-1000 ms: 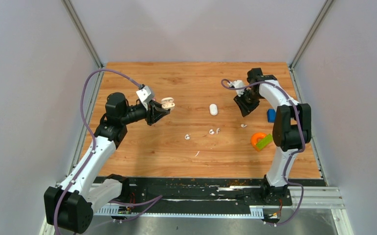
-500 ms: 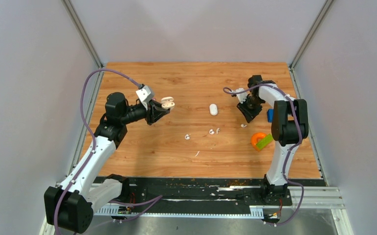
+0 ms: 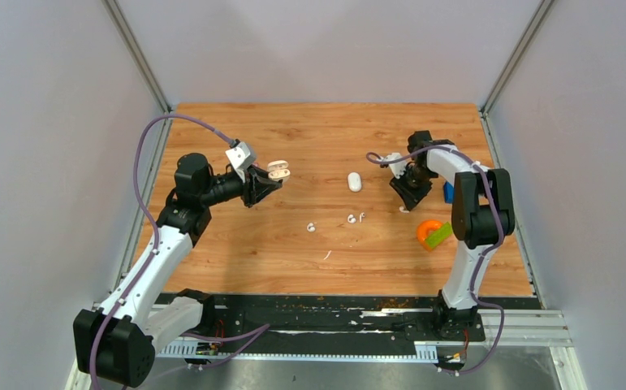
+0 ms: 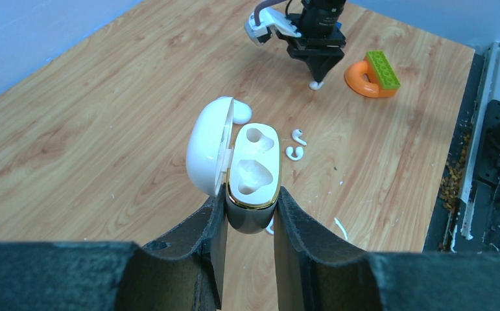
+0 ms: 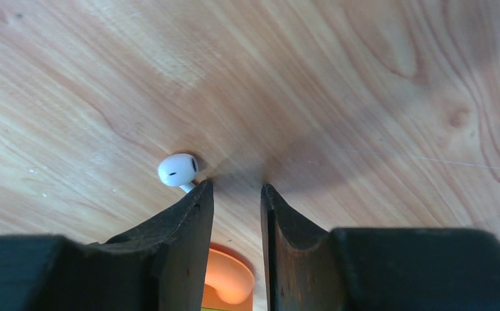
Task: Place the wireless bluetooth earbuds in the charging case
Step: Adjust the earbud at the center of the board, then pick up the earbud from the center of the board.
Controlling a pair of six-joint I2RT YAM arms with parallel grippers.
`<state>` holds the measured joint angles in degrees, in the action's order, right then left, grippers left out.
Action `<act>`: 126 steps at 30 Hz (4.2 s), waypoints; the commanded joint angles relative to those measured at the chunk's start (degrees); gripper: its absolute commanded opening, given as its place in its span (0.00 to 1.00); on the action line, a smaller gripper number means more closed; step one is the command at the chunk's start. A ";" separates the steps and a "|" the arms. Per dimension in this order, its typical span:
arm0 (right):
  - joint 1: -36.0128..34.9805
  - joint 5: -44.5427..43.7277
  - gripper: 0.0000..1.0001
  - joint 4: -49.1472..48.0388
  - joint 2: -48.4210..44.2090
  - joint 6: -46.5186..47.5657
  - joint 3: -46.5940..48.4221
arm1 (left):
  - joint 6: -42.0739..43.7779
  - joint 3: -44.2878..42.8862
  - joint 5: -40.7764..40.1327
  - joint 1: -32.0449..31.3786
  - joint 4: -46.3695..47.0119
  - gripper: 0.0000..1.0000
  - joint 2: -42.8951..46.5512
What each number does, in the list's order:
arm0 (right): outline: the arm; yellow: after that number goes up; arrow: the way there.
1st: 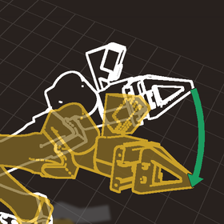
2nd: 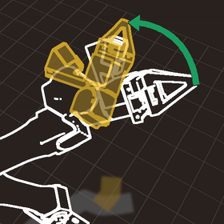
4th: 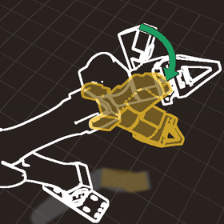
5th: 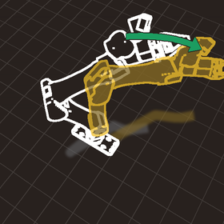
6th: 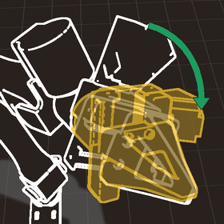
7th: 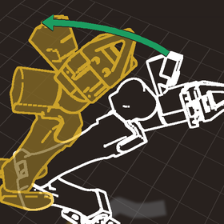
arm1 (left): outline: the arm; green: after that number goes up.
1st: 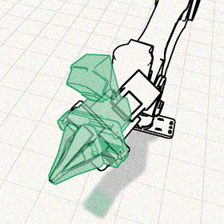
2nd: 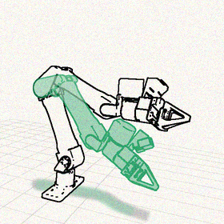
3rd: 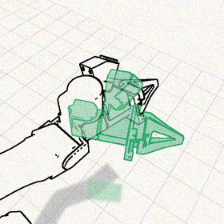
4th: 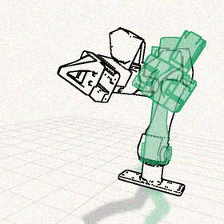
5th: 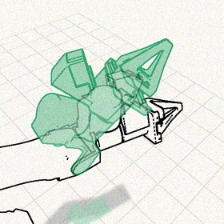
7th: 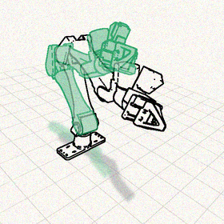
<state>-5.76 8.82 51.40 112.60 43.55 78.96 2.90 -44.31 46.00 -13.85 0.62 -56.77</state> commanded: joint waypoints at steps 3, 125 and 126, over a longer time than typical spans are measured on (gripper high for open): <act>-2.71 4.63 0.33 2.31 -1.93 -1.50 -2.00 | 0.00 -0.10 0.35 0.22 2.32 0.00 0.93; -6.98 19.21 0.01 -4.37 -16.29 13.14 -9.82 | -0.38 -0.43 0.36 0.75 3.12 0.00 -0.88; -6.98 19.55 0.01 -4.52 -17.28 12.66 -9.95 | -0.65 -0.42 0.36 0.75 3.43 0.00 -1.00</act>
<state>-12.38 24.32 49.54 100.60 59.48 69.60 3.09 -43.57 45.98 -13.41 0.25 -57.32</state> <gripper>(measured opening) 0.190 0.352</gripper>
